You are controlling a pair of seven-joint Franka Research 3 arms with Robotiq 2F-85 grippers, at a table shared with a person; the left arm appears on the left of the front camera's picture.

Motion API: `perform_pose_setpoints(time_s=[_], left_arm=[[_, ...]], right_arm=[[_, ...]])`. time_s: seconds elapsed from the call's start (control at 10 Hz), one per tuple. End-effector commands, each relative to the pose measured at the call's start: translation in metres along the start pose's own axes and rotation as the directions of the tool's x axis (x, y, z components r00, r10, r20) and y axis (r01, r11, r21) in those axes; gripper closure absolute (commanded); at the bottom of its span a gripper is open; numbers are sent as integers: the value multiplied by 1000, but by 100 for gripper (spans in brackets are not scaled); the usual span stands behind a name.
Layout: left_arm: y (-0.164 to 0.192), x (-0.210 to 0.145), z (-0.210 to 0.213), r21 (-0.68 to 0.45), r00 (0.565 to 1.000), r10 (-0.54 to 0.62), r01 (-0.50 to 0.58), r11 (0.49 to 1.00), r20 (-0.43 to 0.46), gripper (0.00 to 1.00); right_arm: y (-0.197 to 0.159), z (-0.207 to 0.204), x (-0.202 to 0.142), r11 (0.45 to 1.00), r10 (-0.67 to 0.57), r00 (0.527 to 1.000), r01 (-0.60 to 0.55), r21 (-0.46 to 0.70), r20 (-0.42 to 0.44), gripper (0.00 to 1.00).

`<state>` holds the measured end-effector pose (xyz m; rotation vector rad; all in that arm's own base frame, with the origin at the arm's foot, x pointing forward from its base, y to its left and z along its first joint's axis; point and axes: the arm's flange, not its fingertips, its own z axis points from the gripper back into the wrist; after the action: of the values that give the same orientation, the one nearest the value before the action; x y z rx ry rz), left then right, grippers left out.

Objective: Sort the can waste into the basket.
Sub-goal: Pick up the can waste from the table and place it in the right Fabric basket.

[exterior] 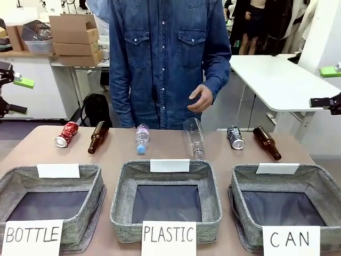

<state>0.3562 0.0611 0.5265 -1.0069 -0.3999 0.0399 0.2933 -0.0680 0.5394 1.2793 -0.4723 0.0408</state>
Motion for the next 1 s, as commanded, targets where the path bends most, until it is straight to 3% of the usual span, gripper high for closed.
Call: perform_pose_setpoints(time_s=[0.0,0.1,0.2,0.4,0.5,0.6,0.7,0.9], left_arm=[[-8,4,3,140,993,-109,114,984,-45,0],[-7,16,-6,369,953,-207,278,887,-219,0],[-6,41,-22,475,942,-215,316,821,-256,0],[-11,72,-63,664,975,-204,213,717,-93,0],[-18,81,-89,657,962,-257,254,710,-94,0],[-27,96,-105,576,973,-232,194,794,-8,0],[-18,74,-68,603,951,-279,302,738,-135,0],[-18,74,-68,603,951,-279,302,738,-135,0]], right_arm=[[0,-1,5,999,33,999,-33,20,9,0],[0,-1,5,999,33,999,-33,20,9,0],[0,-1,5,999,33,999,-33,20,9,0],[0,-1,5,999,33,999,-33,20,9,0],[0,-1,5,999,33,999,-33,20,9,0],[0,-1,5,999,33,999,-33,20,9,0],[0,-1,5,999,33,999,-33,20,9,0],[0,-1,5,999,33,999,-33,20,9,0]])
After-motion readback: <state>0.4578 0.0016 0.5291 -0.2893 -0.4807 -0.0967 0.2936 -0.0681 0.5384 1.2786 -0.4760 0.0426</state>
